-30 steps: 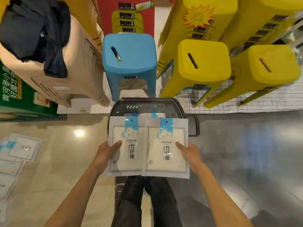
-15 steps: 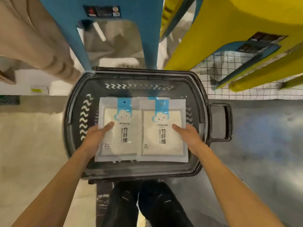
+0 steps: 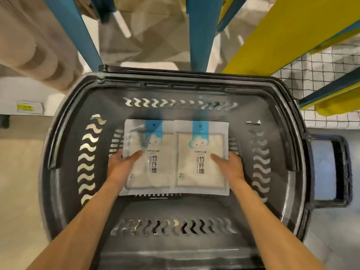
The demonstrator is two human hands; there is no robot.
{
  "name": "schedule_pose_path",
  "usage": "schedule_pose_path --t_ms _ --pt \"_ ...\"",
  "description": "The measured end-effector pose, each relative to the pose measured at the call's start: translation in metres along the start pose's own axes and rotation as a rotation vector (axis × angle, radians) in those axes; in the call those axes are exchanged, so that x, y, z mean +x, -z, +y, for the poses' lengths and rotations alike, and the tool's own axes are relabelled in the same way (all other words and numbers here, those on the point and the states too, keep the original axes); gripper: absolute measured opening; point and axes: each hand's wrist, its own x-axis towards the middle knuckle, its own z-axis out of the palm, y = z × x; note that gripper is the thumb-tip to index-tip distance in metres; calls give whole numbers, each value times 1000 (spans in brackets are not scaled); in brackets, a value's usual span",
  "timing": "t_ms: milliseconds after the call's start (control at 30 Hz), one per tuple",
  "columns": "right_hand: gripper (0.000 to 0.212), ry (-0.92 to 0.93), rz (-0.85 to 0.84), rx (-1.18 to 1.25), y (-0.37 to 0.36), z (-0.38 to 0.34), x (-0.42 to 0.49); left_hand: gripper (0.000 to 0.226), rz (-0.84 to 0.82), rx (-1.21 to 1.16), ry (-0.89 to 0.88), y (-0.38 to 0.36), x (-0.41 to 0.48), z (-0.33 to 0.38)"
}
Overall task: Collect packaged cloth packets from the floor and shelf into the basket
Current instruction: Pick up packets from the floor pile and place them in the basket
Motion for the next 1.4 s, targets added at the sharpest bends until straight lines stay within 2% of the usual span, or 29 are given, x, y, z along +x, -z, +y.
schedule_pose_path --t_ms 100,200,333,533,667,833,933,1067,1200,1400 --pt "30 11 68 -53 -2 6 4 37 65 141 -46 -7 0 4" --pt "36 22 117 -120 -4 7 7 49 113 173 -22 -7 2 0" --pt "38 34 180 -121 -6 9 8 32 128 122 -3 -5 0 -5" --pt "47 49 212 -99 -13 3 -5 54 165 206 4 -4 -5 -1" --pt "51 233 241 -297 -5 -13 -37 63 83 217 -64 6 -30 7" --pt "46 325 113 -632 23 -58 -95 58 -16 235 -43 32 -93 35" --pt "48 380 24 -826 40 -97 -140 50 -29 449 -162 59 -144 64" --pt "53 467 -95 -1054 66 -159 -208 48 73 729 -381 98 -227 112" --pt "54 596 -171 -1185 89 -225 -286 52 191 686 -466 152 -317 152" --pt "48 895 -225 -1308 85 -327 -404 58 430 820 -415 249 -430 170"
